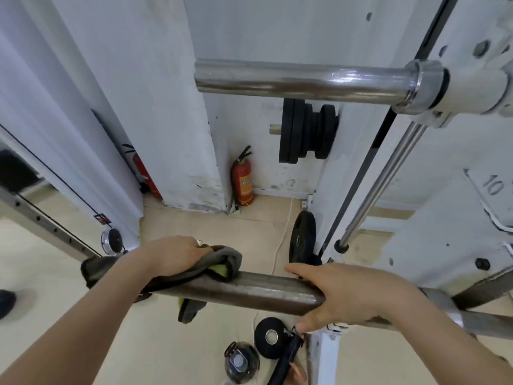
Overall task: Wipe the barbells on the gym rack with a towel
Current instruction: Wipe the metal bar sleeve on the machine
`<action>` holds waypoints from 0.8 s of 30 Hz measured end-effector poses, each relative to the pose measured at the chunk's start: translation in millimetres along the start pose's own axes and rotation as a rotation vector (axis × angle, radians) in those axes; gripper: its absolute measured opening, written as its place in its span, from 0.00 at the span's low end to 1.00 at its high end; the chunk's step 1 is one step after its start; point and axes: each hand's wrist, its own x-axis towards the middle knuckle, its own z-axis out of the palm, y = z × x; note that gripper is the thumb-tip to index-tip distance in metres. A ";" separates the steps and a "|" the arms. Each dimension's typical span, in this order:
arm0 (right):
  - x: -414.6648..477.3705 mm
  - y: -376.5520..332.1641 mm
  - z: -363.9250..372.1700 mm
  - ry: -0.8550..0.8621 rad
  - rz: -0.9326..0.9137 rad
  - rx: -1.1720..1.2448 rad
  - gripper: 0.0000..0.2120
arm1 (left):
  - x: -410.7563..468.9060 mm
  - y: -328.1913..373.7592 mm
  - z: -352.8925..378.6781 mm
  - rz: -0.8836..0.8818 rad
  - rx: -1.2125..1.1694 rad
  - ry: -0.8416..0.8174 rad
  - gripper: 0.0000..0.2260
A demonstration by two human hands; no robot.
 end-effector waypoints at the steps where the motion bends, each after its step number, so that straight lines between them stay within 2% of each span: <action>1: 2.6 -6.7 -4.4 0.002 0.003 0.024 0.46 | -0.6 -7.4 -1.9 0.000 -0.038 -0.009 0.25; 4: 15.8 -32.8 -8.4 0.010 0.016 0.090 0.41 | 1.8 -23.8 -7.6 0.081 -0.018 -0.050 0.19; 7: 37.5 -55.2 -1.8 0.009 0.035 0.061 0.29 | 3.1 -13.2 -4.0 0.139 -0.028 -0.053 0.23; 9: 47.3 -61.5 0.9 0.008 0.066 0.060 0.26 | 2.4 10.5 -0.1 0.208 -0.035 -0.006 0.25; 11: 48.3 -64.4 0.0 -0.004 0.066 0.126 0.18 | 1.5 36.6 6.5 0.330 -0.023 0.051 0.24; 14: 42.7 -65.2 -6.4 -0.011 0.060 0.172 0.15 | -2.2 56.4 16.4 0.441 -0.036 0.198 0.22; 16: 40.5 -64.4 -16.1 0.011 0.079 0.171 0.13 | -5.3 54.5 16.6 0.473 -0.140 0.238 0.22; 18: 30.2 -67.4 -37.6 0.095 0.090 0.183 0.14 | -5.9 47.5 9.0 0.494 -0.402 0.243 0.20; 19: 24.0 -71.7 -49.5 0.164 0.095 0.229 0.12 | -7.8 44.8 1.2 0.482 -0.611 0.262 0.18; 20: 17.8 -76.9 -61.4 0.236 0.078 0.303 0.14 | -12.0 43.6 -10.4 0.461 -0.849 0.304 0.18; 22: 9.4 -87.3 -80.1 0.413 0.017 0.462 0.35 | -21.1 42.1 -38.6 0.419 -1.284 0.378 0.17; 23: 8.0 -95.7 -86.1 0.528 0.006 0.489 0.43 | -26.2 42.0 -53.0 0.441 -1.447 0.385 0.15; 24: 8.4 -106.7 -91.3 0.654 -0.027 0.487 0.44 | -30.1 42.3 -66.1 0.489 -1.575 0.389 0.12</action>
